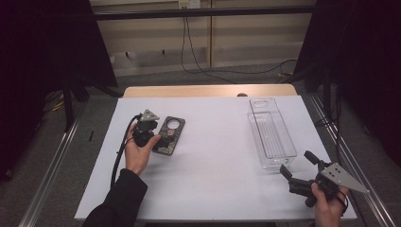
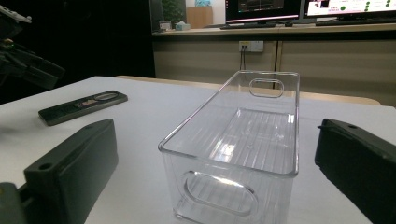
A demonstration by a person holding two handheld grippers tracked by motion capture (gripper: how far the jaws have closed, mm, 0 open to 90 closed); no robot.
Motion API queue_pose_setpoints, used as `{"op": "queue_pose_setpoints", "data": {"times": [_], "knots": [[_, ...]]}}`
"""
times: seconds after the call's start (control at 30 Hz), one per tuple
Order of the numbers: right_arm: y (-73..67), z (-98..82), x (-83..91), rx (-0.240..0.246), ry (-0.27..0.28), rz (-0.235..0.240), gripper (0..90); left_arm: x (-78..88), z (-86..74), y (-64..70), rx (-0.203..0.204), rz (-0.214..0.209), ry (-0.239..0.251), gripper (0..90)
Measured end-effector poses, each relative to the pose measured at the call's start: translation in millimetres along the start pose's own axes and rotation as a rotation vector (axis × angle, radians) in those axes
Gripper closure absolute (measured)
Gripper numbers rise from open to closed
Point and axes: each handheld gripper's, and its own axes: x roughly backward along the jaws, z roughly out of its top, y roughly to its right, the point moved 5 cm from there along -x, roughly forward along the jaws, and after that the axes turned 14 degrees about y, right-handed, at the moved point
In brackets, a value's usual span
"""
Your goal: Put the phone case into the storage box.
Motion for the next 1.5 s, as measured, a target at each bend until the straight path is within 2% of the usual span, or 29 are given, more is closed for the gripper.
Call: {"op": "queue_pose_setpoints", "data": {"times": [0.03, 0.23, 0.3, 0.37, 0.43, 0.5, 0.6, 0.7, 0.97, 1.03, 1.13, 1.2, 1.33, 1.43, 1.47, 1.5], "knots": [[0.1, -0.1, 0.0, -0.001, 0.000, -0.001, 0.0, -1.7, 0.6, -0.4, 0.012, -0.002, -0.016, 8.4], [-0.1, 0.2, 0.3, -0.001, 0.002, 0.000, 0.0, -9.5, 1.6, -8.7, 0.026, 0.019, -0.108, 7.5], [-0.4, 0.0, 0.1, -0.001, 0.000, 0.003, 0.0, -12.6, 1.2, -10.9, 0.010, 0.029, -0.130, 7.5], [-0.4, -0.3, -0.1, 0.000, -0.002, 0.004, 0.0, -15.8, -0.8, -13.8, -0.004, 0.063, -0.151, 6.7], [-0.5, -0.2, 0.0, -0.001, -0.003, 0.005, 0.0, -19.2, -3.5, -15.9, 0.012, 0.050, -0.172, 6.3], [-0.5, -0.2, 0.0, 0.000, -0.003, 0.006, 0.0, -22.3, -6.3, -19.0, 0.047, 0.025, -0.191, 5.5], [-0.6, -0.4, -0.1, 0.000, -0.004, 0.006, 0.0, -27.3, -9.3, -24.0, 0.039, 0.072, -0.225, 5.2], [-0.4, -1.2, -0.4, -0.004, -0.009, 0.006, 0.0, -32.8, -12.2, -25.3, 0.056, 0.063, -0.272, 5.1], [-0.9, -1.3, -0.5, -0.004, -0.012, 0.011, 0.0, -43.6, -13.5, -23.9, 0.034, 0.066, -0.303, 4.6], [-0.9, -1.5, -0.4, -0.006, -0.014, 0.012, 0.0, -46.8, -14.7, -22.8, 0.040, 0.061, -0.312, 4.6], [-1.1, -1.5, -0.4, -0.005, -0.013, 0.014, 0.0, -52.3, -16.9, -23.2, 0.021, 0.068, -0.328, 5.0], [-1.3, -1.4, -0.3, -0.003, -0.012, 0.017, 0.0, -55.6, -18.3, -22.4, 0.032, 0.069, -0.331, 5.1], [-1.2, -1.6, -0.1, -0.005, -0.014, 0.015, 0.0, -59.2, -17.6, -17.0, 0.004, 0.070, -0.324, 5.2], [-1.0, -1.8, -0.1, -0.006, -0.015, 0.012, 0.0, -63.2, -20.7, -16.9, 0.002, 0.072, -0.336, 5.0], [-1.2, -1.6, 0.0, -0.005, -0.013, 0.013, 0.0, -65.1, -22.5, -17.0, 0.014, 0.081, -0.331, 4.5], [-1.4, -1.4, 0.0, -0.003, -0.012, 0.015, 0.0, -66.0, -24.2, -17.1, 0.011, 0.082, -0.346, 3.5]]}}
